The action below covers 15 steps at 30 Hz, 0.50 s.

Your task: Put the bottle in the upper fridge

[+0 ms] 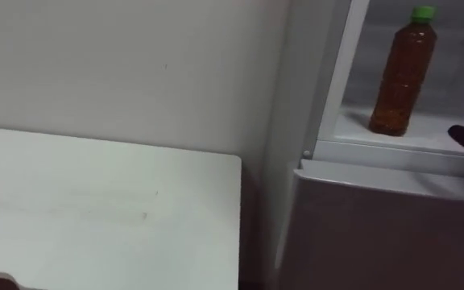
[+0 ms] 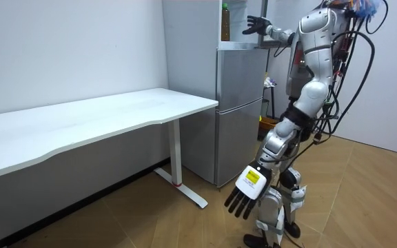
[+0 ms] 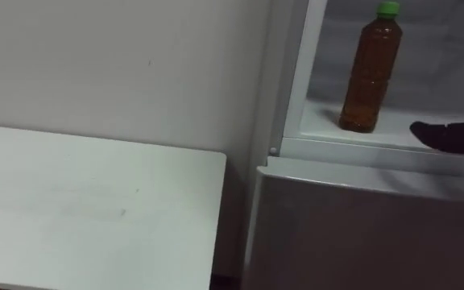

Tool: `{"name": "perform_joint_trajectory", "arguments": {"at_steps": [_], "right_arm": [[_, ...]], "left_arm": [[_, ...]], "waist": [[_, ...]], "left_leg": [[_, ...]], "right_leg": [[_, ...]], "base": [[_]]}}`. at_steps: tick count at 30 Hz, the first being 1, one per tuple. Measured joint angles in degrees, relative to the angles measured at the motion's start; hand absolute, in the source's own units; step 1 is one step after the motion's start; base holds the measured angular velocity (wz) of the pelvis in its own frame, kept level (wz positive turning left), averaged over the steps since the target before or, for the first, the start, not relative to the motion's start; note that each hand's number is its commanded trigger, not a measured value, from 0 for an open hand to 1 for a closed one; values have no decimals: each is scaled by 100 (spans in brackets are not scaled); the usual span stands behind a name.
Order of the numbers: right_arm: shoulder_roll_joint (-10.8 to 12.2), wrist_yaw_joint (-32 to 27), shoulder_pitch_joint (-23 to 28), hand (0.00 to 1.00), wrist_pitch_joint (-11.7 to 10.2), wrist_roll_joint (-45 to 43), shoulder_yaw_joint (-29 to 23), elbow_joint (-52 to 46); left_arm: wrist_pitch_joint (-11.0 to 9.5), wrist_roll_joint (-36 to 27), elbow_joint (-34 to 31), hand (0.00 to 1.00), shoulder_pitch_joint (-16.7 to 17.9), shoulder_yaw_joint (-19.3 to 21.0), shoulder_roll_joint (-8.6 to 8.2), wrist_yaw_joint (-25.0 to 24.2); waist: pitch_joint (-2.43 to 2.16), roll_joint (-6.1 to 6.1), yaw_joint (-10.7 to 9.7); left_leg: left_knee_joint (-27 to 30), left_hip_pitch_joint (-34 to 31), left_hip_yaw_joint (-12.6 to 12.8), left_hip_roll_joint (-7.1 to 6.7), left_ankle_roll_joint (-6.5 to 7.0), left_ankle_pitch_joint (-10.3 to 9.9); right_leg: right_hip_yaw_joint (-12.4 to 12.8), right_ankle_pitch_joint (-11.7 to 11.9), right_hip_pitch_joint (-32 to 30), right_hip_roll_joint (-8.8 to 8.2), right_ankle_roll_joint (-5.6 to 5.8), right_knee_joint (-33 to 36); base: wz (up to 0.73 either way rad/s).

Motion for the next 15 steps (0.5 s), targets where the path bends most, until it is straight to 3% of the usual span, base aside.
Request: {"name": "perform_joint_trajectory", "arguments": {"at_steps": [4, 9, 15], "right_arm": [[239, -257, 280, 0, -13, -421, -307, -870], [262, -318, 619, 0, -99, -454, -313, -1738], [474, -360, 937, 0, -360, -352, -341, -2426]], "left_arm": [[-10, -14, 23, 0, 6, 1, -88, -5], [-212, -7, 198, 0, -39, -40, -89, 45], [-335, 6, 195, 0, -47, -45, -109, 164]], "waist": [[6, 9, -23], [39, 50, -39], [74, 113, 28]], "left_leg": [[-4, 26, 60, 19, -9, -16], [0, 29, 97, 24, -5, -36], [-34, 76, 233, 31, -3, -44]], "right_leg": [[25, 0, -33, 3, 0, 8], [21, 0, -37, -1, 0, 8], [301, 0, -109, 0, 0, 81]], "base": [[-7], [-1], [-15]]}}
